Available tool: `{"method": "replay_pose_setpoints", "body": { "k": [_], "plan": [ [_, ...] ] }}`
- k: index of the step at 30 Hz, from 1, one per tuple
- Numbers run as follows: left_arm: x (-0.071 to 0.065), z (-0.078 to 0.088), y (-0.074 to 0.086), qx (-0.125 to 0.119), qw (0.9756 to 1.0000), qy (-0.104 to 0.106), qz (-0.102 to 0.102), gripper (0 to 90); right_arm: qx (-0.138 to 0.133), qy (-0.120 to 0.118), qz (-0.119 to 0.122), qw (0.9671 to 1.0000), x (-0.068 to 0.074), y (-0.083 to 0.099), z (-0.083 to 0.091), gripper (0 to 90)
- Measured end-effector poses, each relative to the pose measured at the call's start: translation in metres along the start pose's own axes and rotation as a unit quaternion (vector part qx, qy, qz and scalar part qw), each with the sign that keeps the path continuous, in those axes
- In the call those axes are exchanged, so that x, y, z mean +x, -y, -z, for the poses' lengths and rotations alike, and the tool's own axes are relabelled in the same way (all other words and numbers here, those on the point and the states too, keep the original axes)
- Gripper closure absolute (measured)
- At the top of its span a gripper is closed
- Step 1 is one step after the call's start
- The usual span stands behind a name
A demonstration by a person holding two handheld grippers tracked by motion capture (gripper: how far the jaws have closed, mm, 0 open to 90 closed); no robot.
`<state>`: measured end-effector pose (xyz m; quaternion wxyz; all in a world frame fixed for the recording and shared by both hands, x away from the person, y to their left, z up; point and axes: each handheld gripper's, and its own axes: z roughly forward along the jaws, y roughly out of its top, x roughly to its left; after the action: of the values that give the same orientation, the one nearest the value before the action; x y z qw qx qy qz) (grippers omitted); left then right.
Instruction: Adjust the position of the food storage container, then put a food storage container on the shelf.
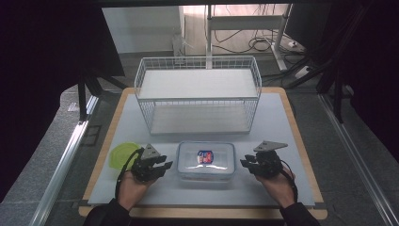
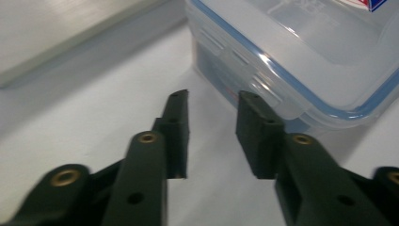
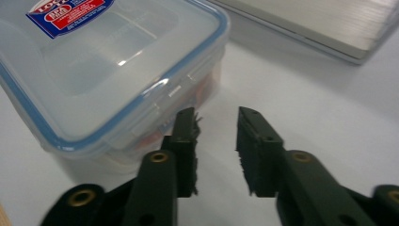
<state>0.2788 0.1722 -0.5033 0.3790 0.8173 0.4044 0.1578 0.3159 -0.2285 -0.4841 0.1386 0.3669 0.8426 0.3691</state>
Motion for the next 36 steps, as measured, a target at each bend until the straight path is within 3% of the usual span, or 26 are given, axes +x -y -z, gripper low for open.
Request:
{"method": "replay_pose_setpoints", "body": {
  "k": [2, 3, 6, 12, 16, 21, 24, 28, 31, 36],
  "plan": [
    [0.001, 0.003, 0.002, -0.009, 1.0000, -0.004, 0.001, 54.1, -0.004, 0.004, 0.000, 1.0000, 0.000, 0.001, 0.005, 60.0],
    [0.002, 0.005, 0.003, -0.013, 0.9999, -0.005, 0.002, 45.8, -0.013, 0.008, 0.002, 0.9999, 0.000, 0.003, 0.010, 54.8],
    [0.002, 0.010, 0.007, -0.028, 0.9996, -0.003, 0.001, 40.2, -0.017, 0.012, 0.003, 0.9998, 0.001, 0.004, 0.013, 50.4],
    [-0.001, 0.015, 0.015, -0.043, 0.9988, -0.002, -0.025, 20.7, -0.024, 0.016, 0.008, 0.9995, 0.002, 0.008, 0.019, 36.3],
    [-0.001, 0.017, 0.016, -0.034, 0.9992, 0.013, -0.017, 19.0, -0.024, 0.013, 0.001, 0.9996, -0.001, 0.011, 0.020, 31.9],
    [-0.002, 0.013, 0.015, -0.015, 0.9994, 0.025, -0.020, 8.3, -0.035, 0.009, -0.004, 0.9993, -0.005, 0.011, 0.019, 22.3],
    [-0.002, 0.013, 0.013, -0.029, 0.9988, 0.033, -0.019, 5.2, -0.040, 0.001, -0.004, 0.9992, -0.005, 0.010, 0.018, 16.8],
    [0.002, 0.015, 0.011, -0.048, 0.9976, 0.050, 0.000, 2.4, -0.039, -0.013, -0.015, 0.9990, -0.004, 0.009, 0.015, 12.4],
    [0.003, 0.012, 0.009, -0.054, 0.9969, 0.057, -0.006, 1.6, -0.044, -0.016, -0.013, 0.9988, -0.003, 0.008, 0.016, 11.8],
    [0.001, 0.007, -0.004, -0.038, 0.9967, 0.072, -0.007, 1.6, -0.045, -0.031, -0.006, 0.9985, 0.000, 0.004, 0.015, 10.0]
  ]
}}
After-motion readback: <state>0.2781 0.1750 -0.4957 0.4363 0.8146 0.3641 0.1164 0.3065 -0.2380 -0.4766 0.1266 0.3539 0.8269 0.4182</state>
